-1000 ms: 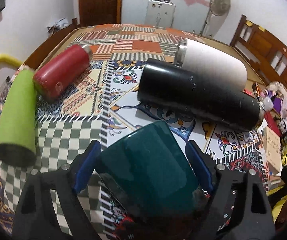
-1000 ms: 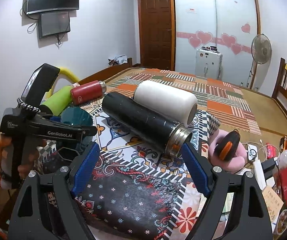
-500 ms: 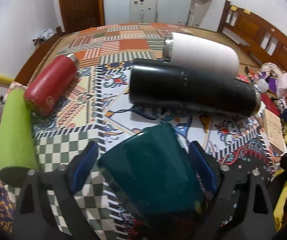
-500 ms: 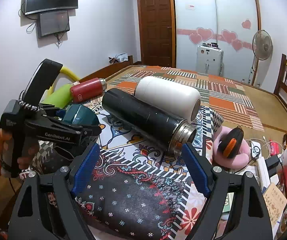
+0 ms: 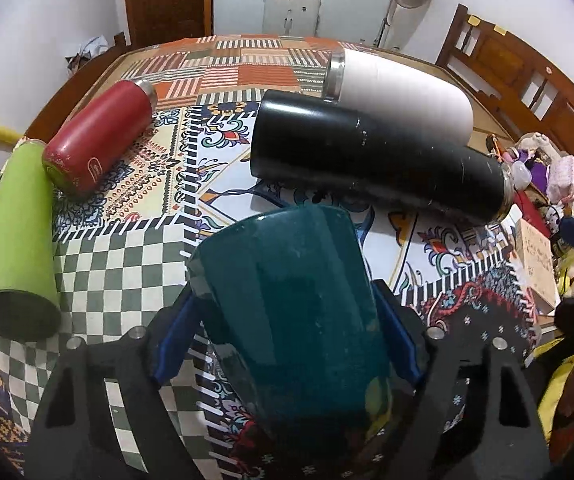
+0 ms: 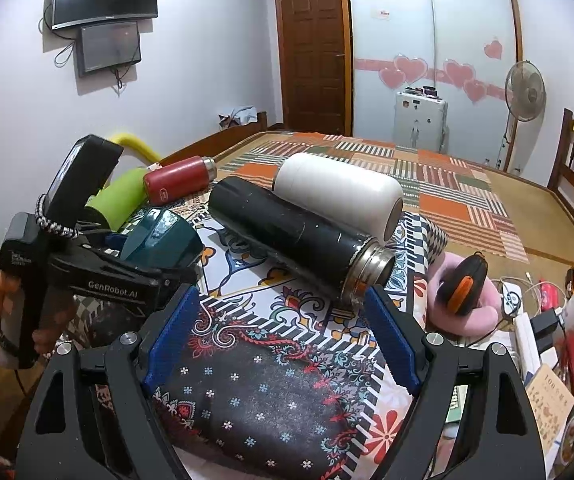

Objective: Flip cup upright
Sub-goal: 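Rotate the held cup with the left tool until its rim faces up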

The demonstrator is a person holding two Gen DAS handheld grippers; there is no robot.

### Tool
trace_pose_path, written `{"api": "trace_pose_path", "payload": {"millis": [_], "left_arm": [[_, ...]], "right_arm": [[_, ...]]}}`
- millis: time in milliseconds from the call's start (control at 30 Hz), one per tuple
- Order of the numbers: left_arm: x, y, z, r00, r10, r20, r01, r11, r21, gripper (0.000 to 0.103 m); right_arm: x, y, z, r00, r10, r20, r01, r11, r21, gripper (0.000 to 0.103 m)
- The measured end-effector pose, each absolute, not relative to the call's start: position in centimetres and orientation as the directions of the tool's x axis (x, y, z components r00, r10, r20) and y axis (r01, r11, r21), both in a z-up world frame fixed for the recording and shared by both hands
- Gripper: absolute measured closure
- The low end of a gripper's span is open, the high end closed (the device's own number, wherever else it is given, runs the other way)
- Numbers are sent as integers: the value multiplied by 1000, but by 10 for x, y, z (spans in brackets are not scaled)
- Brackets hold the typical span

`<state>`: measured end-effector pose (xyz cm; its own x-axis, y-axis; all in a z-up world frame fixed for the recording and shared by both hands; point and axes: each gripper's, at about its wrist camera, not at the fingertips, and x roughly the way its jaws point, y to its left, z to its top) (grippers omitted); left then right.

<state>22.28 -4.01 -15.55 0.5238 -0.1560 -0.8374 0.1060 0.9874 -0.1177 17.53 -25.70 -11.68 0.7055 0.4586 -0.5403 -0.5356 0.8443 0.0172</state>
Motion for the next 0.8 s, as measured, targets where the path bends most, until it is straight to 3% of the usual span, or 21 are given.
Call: {"api": "trace_pose_path", "payload": {"millis": [200,800], "left_arm": [[218,-31,-151,535,-199,-821,114,980,-163,24],[190,-17,-119,660,-148,-737,150,987,-64,29]], "right_arm": [[177,-256,-118,701,464,-542,-540,841,21,21],[172,-235,-107,706,512,-489,-575,818,28,21]]}}
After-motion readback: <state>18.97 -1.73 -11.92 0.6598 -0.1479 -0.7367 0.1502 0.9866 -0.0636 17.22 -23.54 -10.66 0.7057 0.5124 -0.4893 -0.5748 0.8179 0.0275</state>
